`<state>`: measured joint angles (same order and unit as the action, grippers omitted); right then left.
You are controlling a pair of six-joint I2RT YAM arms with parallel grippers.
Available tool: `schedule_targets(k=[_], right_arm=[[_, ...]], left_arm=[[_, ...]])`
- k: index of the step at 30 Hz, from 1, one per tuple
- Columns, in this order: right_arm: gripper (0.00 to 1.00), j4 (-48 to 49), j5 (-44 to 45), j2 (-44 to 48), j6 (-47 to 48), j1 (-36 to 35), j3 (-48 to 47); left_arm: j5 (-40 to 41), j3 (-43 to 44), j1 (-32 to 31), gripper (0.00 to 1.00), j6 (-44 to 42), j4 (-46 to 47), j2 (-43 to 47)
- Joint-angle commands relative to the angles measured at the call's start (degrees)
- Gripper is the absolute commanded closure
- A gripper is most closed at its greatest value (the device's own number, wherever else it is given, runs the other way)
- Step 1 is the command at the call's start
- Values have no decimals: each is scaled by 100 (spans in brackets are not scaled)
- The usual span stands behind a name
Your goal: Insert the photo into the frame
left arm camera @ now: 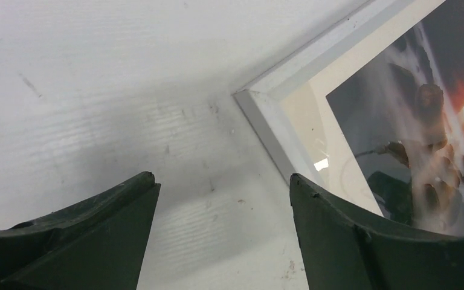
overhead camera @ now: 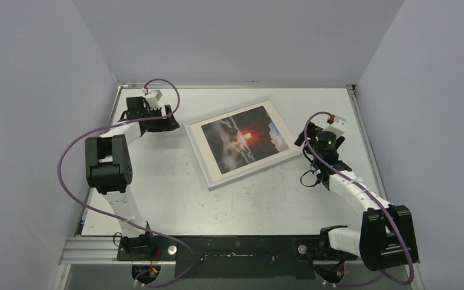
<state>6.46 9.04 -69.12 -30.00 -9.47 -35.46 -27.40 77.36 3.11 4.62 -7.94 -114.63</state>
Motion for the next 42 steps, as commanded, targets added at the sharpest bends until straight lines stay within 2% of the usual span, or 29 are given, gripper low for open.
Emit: schedule_targets(k=[1,6,8,9,12,18,20,23,24,25,26,27,28,29,31,33,37,42], right_arm=[[10,1837,1254,-170,668,210,564],[10,2778,1563,-780,668,431,912],[10,3158,1545,-956,668,463,1050],[10,3247,1516,-1011,668,496,1064],[10,3430,1404,-1094,668,536,1031],[10,3886,1307,-1206,668,552,1246],[10,4114,1241,-1213,668,549,1442],[10,4840,1076,-1275,668,531,1906],[10,5176,980,-1286,668,520,2069],[10,5103,866,-1250,668,499,2066],[10,5184,784,-1263,668,449,2096],[5,5257,768,-1259,1834,292,2116],[10,5295,729,-1210,2566,148,2166],[10,5401,709,-1177,2901,-60,2231],[10,5566,1040,-1163,3257,-485,2327],[10,5731,1119,-1133,3301,-577,2428],[10,6177,1067,-830,3180,-501,2806],[10,6671,1496,-276,2412,-418,3438]], left_arm=[[241,-1058,145,21,177,1335,807],[342,-2010,289,15,421,1662,1531],[516,-2590,294,13,432,2057,1965],[666,-2894,290,4,449,2301,2166],[1204,-4015,213,4,342,3219,2680],[1594,-5593,78,4,-75,5579,3472],[1688,-6010,53,4,-98,6370,3373],[1478,-6689,55,4,-112,8189,2925],[1550,-6685,51,4,-153,7896,3060],[1687,-6646,6,4,-184,7629,3147],[1715,-6664,-18,4,-159,7809,3065],[1701,-6700,-21,4,-152,8086,2965],[1708,-6696,-21,4,-169,8012,3006],[1755,-6690,-40,4,-178,7820,3088],[1887,-6817,-103,4,-193,8058,3055],[2188,-7036,-223,4,-217,8526,3030],[2675,-7090,-268,4,-124,8635,3049],[3430,-6705,-268,4,154,7887,3061]])
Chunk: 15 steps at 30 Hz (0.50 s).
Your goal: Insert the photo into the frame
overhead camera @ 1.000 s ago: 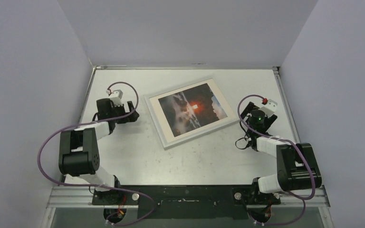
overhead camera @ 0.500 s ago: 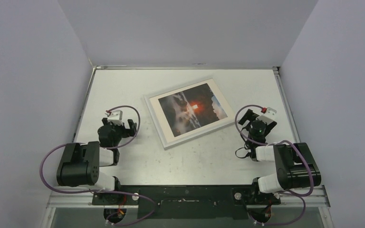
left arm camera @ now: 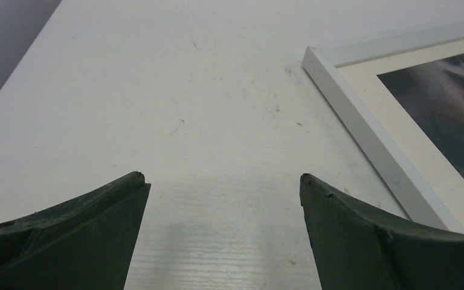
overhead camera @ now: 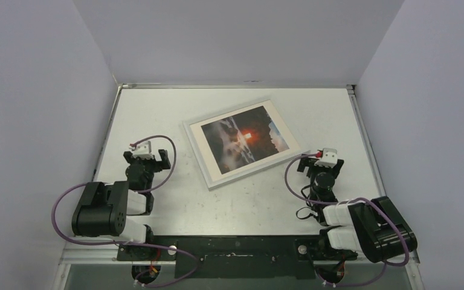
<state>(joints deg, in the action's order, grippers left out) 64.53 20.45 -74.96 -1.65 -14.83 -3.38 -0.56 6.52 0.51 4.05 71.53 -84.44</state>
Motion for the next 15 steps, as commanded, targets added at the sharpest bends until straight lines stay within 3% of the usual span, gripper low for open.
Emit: schedule_targets(k=[1,3,6,12,13,15], right_arm=[[10,616,225,252,-463,272,63],[10,916,-267,-11,-334,718,36],[11,1271,-292,-239,-434,980,99],[10,2498,-818,-1720,-165,1070,-76],[10,2461,-797,-1866,-121,1019,-156],[10,1227,-852,-1598,-114,1009,-590]], left_arm=[[788,504,-7,4,226,-311,56],[700,717,-10,4,214,-668,26],[612,783,-7,4,153,-782,20],[90,340,-275,4,-237,105,48],[183,558,-284,4,-197,-403,41],[345,828,-243,4,-49,-920,66]])
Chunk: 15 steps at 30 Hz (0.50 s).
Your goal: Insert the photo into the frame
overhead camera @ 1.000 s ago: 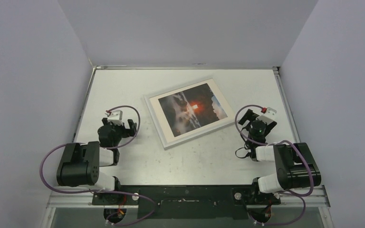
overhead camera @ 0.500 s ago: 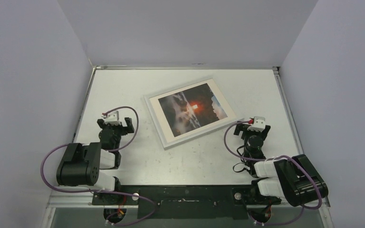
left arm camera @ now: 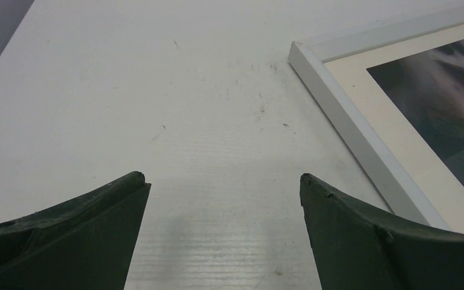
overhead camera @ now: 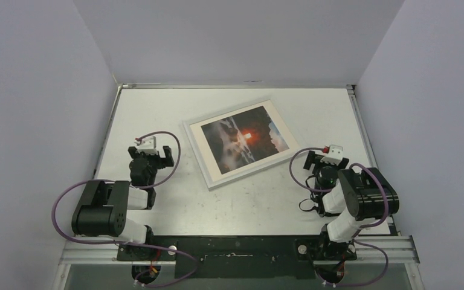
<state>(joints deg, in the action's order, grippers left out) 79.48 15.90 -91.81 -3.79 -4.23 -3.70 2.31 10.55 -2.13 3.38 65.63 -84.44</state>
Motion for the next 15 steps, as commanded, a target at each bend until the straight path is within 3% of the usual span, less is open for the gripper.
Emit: schedule_targets(k=[1,3,7,11,15], right_arm=[[10,-314,-336,-124,158,-82,-825],[10,-1047,-177,-88,217,-238,-1073],[10,-778,-42,-104,280,-315,-1004],[10,-604,19,-84,334,-387,-900],[10,-434,70,-73,335,-457,-797]], left_arm=[[22,369,28,4,0,-142,43],[-45,85,60,4,35,352,43],[-56,-564,157,4,133,1650,-29],[-119,-302,139,4,73,1039,68],[-119,-373,100,4,20,1159,79]])
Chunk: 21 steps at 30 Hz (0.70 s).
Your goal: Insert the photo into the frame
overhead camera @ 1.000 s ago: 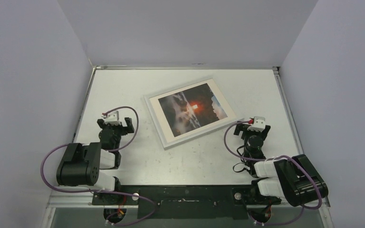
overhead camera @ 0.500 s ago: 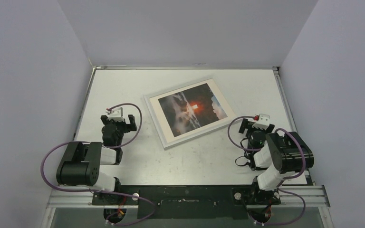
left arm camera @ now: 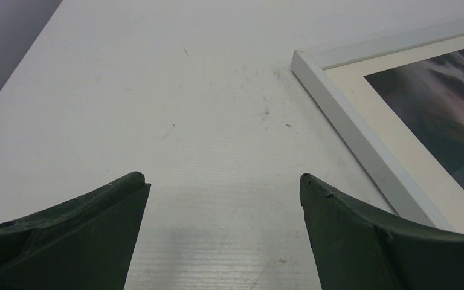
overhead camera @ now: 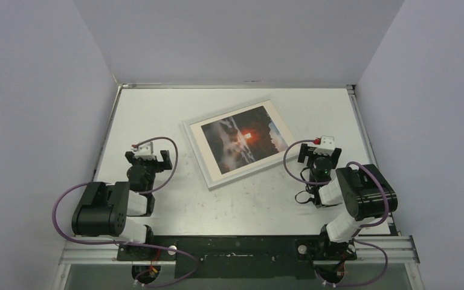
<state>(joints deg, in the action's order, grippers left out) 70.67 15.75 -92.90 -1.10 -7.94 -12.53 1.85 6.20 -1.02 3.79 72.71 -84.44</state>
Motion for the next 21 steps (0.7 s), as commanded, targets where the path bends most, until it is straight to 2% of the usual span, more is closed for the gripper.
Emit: schedule_targets(k=[1,4,5,9,13,14,17,19,21], right_arm=[[10,423,77,43,66,-89,77],[10,417,76,39,66,-87,71],[10,414,82,44,66,-85,73],[10,414,78,40,66,-87,76],[10,315,14,35,66,-63,17],[10,314,8,34,66,-59,10],[10,321,4,36,66,-65,23],[10,323,1,37,66,-64,21],[10,315,-3,35,66,-58,20]], left_arm=[[-126,-116,-7,4,-1,789,83],[-738,-686,64,4,-198,2108,-217],[-812,-713,66,4,-203,2029,-164],[-270,-286,69,4,-35,1354,-146],[267,863,-103,4,-33,-930,13],[335,909,-133,4,-29,-1044,-22],[3,467,-188,4,-216,-385,103],[19,168,-188,4,-228,404,25],[112,-43,-197,4,-202,690,34]])
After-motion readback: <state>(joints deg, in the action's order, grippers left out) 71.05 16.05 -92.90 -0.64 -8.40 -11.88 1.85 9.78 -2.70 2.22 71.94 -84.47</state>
